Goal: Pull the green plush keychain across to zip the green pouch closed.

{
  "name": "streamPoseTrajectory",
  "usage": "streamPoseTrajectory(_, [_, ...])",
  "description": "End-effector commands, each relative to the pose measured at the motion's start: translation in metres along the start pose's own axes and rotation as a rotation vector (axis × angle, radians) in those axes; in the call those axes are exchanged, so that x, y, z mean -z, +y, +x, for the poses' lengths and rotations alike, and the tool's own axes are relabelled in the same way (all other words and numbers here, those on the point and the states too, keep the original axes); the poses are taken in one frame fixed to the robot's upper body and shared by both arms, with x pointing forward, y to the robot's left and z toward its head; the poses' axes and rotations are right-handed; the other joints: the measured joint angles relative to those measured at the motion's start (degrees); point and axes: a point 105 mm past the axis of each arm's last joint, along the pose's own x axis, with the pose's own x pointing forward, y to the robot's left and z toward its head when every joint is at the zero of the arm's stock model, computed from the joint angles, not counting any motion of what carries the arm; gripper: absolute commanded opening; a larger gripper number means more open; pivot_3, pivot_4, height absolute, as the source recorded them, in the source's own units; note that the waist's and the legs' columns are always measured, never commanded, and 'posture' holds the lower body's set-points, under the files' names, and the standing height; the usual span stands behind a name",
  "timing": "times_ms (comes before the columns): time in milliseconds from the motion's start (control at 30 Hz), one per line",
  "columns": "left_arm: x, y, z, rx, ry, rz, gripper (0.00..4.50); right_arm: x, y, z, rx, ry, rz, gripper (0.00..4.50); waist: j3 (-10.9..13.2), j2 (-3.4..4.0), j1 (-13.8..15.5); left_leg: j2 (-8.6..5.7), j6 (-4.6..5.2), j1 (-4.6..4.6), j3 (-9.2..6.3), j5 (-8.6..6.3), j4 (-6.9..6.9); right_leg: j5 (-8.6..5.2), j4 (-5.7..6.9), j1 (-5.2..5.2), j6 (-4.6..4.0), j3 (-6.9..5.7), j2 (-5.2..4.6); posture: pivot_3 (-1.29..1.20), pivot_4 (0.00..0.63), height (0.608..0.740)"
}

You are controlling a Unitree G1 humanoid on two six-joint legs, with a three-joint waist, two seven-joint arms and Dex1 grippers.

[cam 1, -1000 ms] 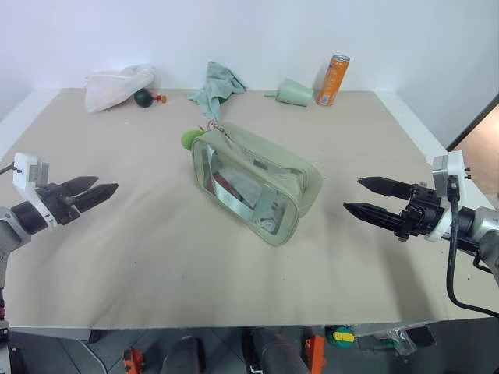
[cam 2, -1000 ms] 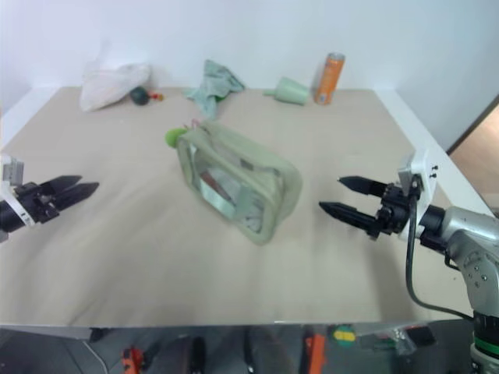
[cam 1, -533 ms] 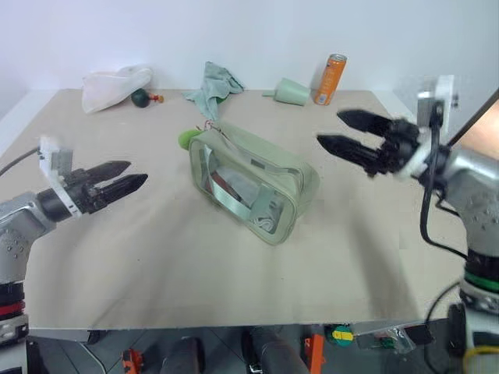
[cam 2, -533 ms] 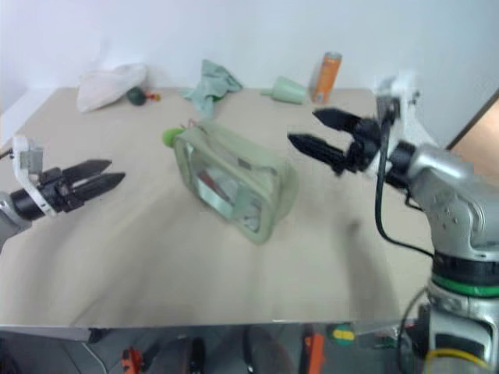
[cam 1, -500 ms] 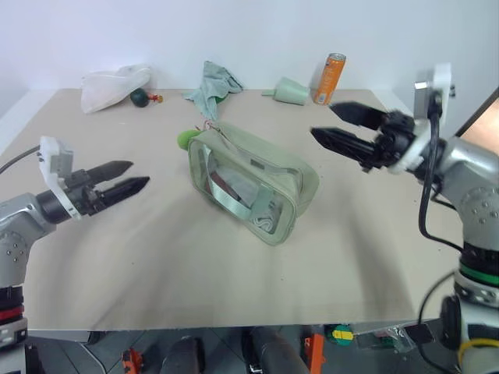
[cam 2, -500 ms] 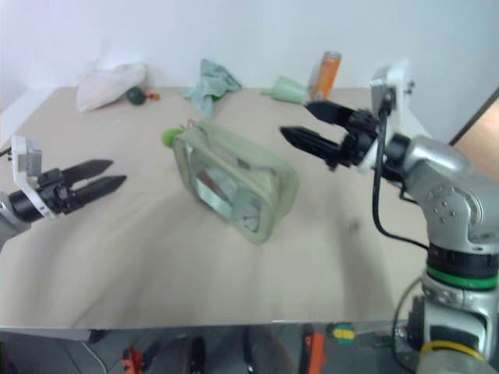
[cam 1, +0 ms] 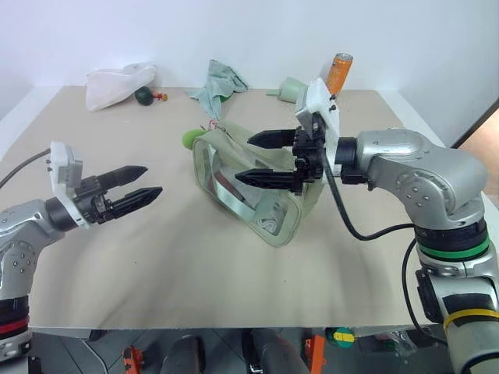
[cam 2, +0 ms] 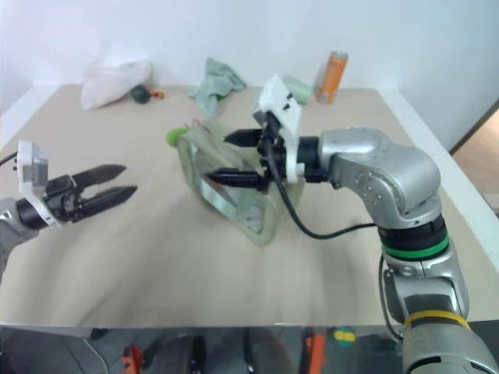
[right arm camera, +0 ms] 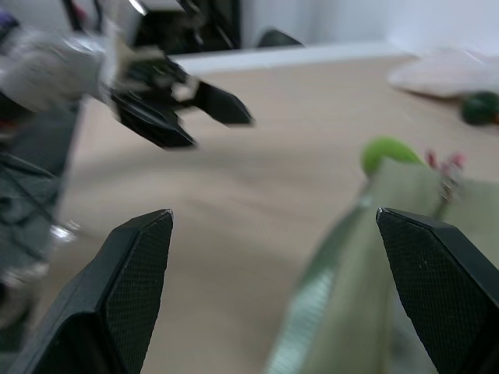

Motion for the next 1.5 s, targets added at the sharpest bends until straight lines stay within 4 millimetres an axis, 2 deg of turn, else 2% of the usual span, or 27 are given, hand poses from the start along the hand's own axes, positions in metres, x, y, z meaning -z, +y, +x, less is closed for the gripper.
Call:
streamPoseTrajectory(33, [-0.012, -0.006, -0.003, 0.003, -0.034, 0.053, 3.95, 0.007, -0.006, -0.005, 0.045, 0.07, -0.097, 4.32, 0.0, 0.0, 0.0, 0.0, 0.0, 0.0, 0.0, 0.0, 0.0, 0.0, 0.0, 0.0, 0.0, 0.0, 0.0, 0.0, 0.15, 0.74])
streamPoseTrajectory(300, [-0.011, -0.005, -0.005, -0.015, -0.036, 0.055, 3.95, 0.019, 0.006, -0.006, 0.034, 0.171, -0.208, 4.32, 0.0, 0.0, -0.1, 0.09, 0.0, 0.05, -0.02, 0.0, -0.02, -0.01, 0.04, -0.02, -0.01, -0.02, 0.12, 0.0, 0.15, 0.74])
streamPoseTrajectory(533, [-0.01, -0.006, -0.003, 0.002, -0.05, 0.05, 3.95, 0.025, 0.019, -0.001, -0.003, 0.194, -0.217, 4.32, 0.0, 0.0, 0.0, 0.11, -0.01, 0.05, -0.03, 0.0, 0.0, -0.01, 0.06, -0.01, -0.02, -0.06, 0.13, 0.0, 0.15, 0.74])
streamPoseTrajectory(600, [-0.017, -0.01, -0.001, 0.027, -0.068, 0.064, 3.95, 0.031, 0.018, -0.001, 0.005, 0.214, -0.216, 4.32, 0.0, 0.0, 0.0, 0.1, -0.01, 0.05, -0.02, 0.0, 0.02, -0.01, 0.07, -0.01, -0.02, -0.05, 0.12, 0.0, 0.15, 0.74])
streamPoseTrajectory(833, [-0.061, -0.033, 0.002, 0.156, -0.235, 0.072, 3.95, 0.039, 0.013, 0.0, 0.018, 0.238, -0.215, 4.32, 0.0, -0.01, 0.0, 0.1, -0.01, 0.03, -0.02, 0.0, 0.12, 0.0, 0.11, 0.0, -0.01, -0.04, 0.11, 0.0, 0.15, 0.74])
streamPoseTrajectory(933, [-0.06, -0.042, 0.005, 0.197, -0.211, 0.074, 3.95, 0.041, 0.012, 0.0, 0.021, 0.242, -0.218, 4.32, 0.0, -0.01, 0.0, 0.08, -0.01, 0.04, -0.03, 0.0, 0.13, 0.0, 0.12, 0.0, -0.01, -0.04, 0.11, 0.0, 0.15, 0.74])
streamPoseTrajectory(1033, [-0.053, -0.042, 0.007, 0.192, -0.189, 0.07, 4.0, 0.042, 0.01, 0.001, 0.028, 0.242, -0.229, 3.61, 0.0, -0.01, 0.0, 0.09, -0.01, 0.05, -0.04, 0.0, 0.15, 0.0, 0.16, 0.0, -0.01, -0.05, 0.13, 0.0, 0.15, 0.74])
streamPoseTrajectory(1100, [-0.052, -0.041, 0.007, 0.184, -0.189, 0.063, 4.0, 0.042, 0.005, 0.001, 0.049, 0.242, -0.234, 2.75, 0.0, -0.01, 0.0, 0.1, -0.01, 0.06, -0.05, 0.01, 0.19, 0.0, 0.19, 0.01, -0.01, -0.06, 0.15, 0.0, 0.15, 0.74])
streamPoseTrajectory(1133, [-0.052, -0.041, 0.007, 0.182, -0.189, 0.062, 4.0, 0.042, 0.004, 0.001, 0.055, 0.241, -0.235, 2.53, 0.0, -0.01, -0.1, 0.12, -0.01, 0.06, -0.05, 0.01, 0.21, 0.01, 0.19, 0.01, -0.01, -0.06, 0.17, 0.0, 0.15, 0.74])
streamPoseTrajectory(1367, [-0.047, -0.036, 0.007, 0.159, -0.181, 0.046, 4.0, 0.048, 0.007, -0.004, 0.02, 0.261, -0.266, 0.06, 0.0, -0.01, 0.0, 0.19, -0.01, 0.08, -0.05, 0.01, 0.39, 0.09, 0.24, 0.07, 0.02, -0.11, 0.21, 0.0, 0.15, 0.74])
streamPoseTrajectory(1500, [-0.041, -0.029, 0.004, 0.121, -0.174, 0.022, 4.0, 0.05, 0.004, -0.013, 0.007, 0.273, -0.298, 0.03, 0.0, -0.01, 0.0, 0.12, -0.01, 0.07, -0.02, 0.01, 0.39, 0.08, 0.23, 0.07, 0.01, -0.08, 0.13, 0.0, 0.15, 0.74])
